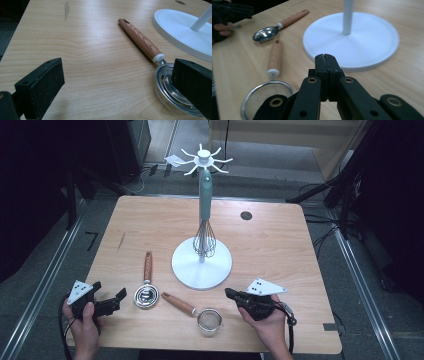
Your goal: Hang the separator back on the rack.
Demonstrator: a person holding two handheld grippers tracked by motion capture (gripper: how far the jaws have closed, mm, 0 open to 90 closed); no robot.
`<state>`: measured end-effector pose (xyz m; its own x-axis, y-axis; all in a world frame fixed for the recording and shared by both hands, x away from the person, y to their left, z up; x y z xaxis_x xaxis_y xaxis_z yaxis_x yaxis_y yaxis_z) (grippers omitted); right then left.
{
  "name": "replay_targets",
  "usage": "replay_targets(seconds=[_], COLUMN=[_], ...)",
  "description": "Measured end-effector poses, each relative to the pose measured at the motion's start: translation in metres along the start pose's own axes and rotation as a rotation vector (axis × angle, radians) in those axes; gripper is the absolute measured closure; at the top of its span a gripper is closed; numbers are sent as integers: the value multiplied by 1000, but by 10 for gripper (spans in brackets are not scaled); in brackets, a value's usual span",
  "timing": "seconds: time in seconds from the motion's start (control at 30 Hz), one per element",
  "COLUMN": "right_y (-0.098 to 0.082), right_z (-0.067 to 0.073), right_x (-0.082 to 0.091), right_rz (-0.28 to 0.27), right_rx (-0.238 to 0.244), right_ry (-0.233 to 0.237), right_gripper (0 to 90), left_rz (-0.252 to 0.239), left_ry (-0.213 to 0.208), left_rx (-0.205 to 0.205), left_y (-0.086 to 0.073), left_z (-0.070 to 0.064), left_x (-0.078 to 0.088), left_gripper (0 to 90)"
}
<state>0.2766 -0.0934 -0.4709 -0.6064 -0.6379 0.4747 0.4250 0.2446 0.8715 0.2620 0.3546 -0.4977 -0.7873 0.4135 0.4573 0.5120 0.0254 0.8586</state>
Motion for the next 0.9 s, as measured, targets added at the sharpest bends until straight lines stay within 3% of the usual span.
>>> replay_targets(seconds=[0.1, 0.13, 0.17, 0.4, 0.6, 0.77, 0.8, 0.9], right_y=[0, -1, -1, -4, -16, -22, -26, -29], right_z=[6, 13, 13, 33, 55, 57, 58, 59], right_x=[-2, -5, -5, -11, -22, -29, -33, -36], right_rz=[7, 15, 15, 76, 173, 227, 264, 297], right_rx=[12, 48, 48, 93, 133, 130, 146, 170], right_ry=[8, 23, 23, 99, 164, 194, 192, 181], right_gripper=[900, 900, 900, 900, 900, 900, 900, 900], left_rz=[3, 3, 3, 1, -1, 0, -1, -1], left_ry=[5, 9, 9, 7, 5, 0, 2, 0], left_rx=[-6, -6, -6, -7, -4, -1, -2, -2], left_y=[0, 0, 0, 0, 0, 0, 1, 1], left_z=[-1, -1, -1, -1, 0, 0, 0, 0], left_x=[0, -1, -1, -1, -1, -1, -1, -1], left_gripper=[0, 0, 0, 0, 0, 0, 0, 0])
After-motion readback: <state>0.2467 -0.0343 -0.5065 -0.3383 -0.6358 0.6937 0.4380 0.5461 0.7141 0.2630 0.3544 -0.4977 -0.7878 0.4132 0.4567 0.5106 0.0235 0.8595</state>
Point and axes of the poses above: each handheld gripper's, and its own axes: x roughly backward along the jaws, y roughly out of its top, z roughly to its left, the point moved 3 cm from there along -x, roughly forward along the jaws, and after that the axes turned 8 degrees about -y, right-handed, at the moved point
